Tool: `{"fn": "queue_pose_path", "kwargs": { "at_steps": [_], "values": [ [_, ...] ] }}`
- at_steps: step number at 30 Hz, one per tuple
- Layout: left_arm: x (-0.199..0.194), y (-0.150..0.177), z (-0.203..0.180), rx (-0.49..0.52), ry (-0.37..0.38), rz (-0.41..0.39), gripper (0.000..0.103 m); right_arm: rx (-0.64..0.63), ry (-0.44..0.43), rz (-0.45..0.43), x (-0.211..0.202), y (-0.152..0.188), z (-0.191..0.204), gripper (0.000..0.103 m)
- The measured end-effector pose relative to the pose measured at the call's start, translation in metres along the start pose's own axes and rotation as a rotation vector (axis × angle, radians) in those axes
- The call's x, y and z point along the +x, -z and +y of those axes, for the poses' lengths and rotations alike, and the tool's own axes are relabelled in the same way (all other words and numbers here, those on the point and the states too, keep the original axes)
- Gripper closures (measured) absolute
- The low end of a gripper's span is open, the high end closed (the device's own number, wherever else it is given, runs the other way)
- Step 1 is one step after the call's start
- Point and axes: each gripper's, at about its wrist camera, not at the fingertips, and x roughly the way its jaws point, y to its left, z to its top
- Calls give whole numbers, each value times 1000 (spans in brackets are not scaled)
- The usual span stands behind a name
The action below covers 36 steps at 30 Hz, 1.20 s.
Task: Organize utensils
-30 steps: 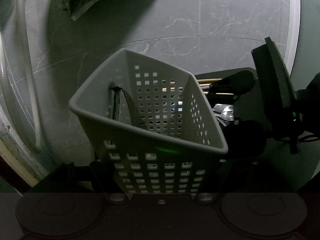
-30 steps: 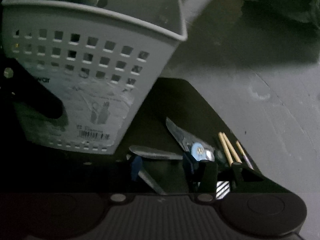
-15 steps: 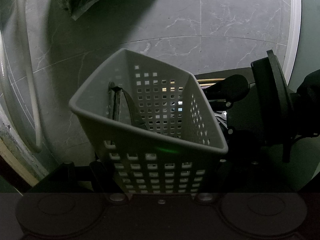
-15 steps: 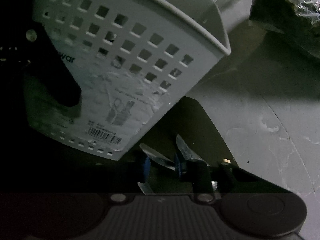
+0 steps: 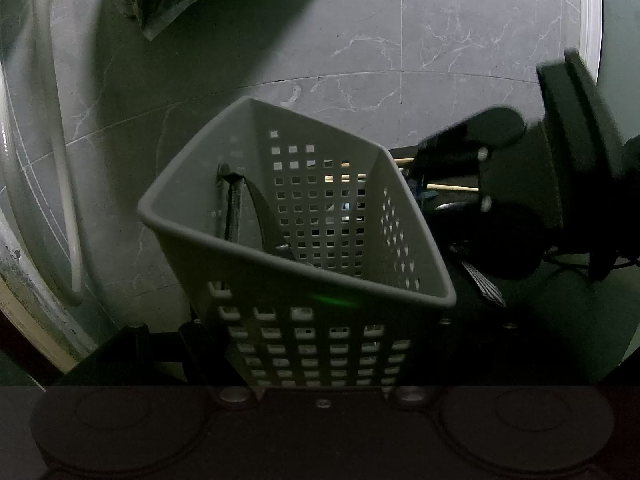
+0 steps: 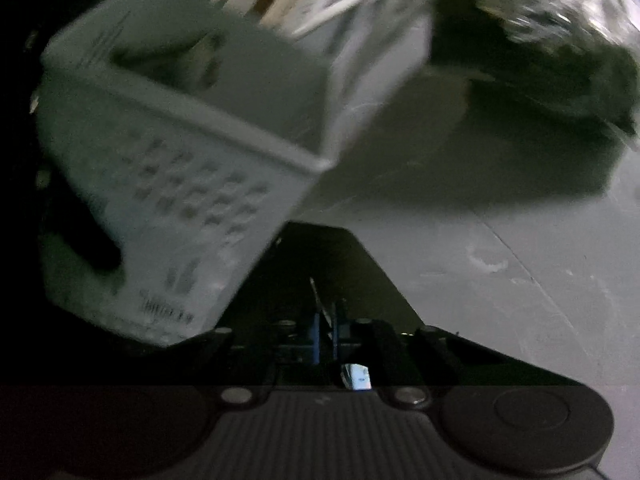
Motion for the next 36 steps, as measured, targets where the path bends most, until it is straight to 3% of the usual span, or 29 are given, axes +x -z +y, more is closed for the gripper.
{"fn": "queue_pose_path", "kwargs": {
  "at_steps": [6, 9, 14, 16, 19, 23, 30, 36],
  "values": [
    [0, 0, 0, -2, -1, 0, 26, 317, -40, -6, -7, -11, -49, 102],
    [0, 1, 0, -6, -5, -2, 26, 441, -25, 10, -14, -11, -62, 101],
    [-2, 3, -2, -19, -14, -8, 26, 786, 35, -7, -26, 2, -82, 101],
    [-2, 3, -2, -19, -13, -9, 26, 871, 20, -17, -30, 7, -89, 101],
    [-2, 3, -2, -16, -11, -10, 26, 920, 22, -36, -41, 6, -104, 101],
    [-2, 3, -2, -15, -11, -10, 26, 1001, 33, -124, -72, -3, -121, 101],
    [0, 2, -1, -12, -6, -11, 26, 948, -29, -292, -119, -44, -125, 101],
    [0, 2, -1, -12, -6, -11, 26, 863, -120, -337, -125, -68, -111, 101]
  ]
}}
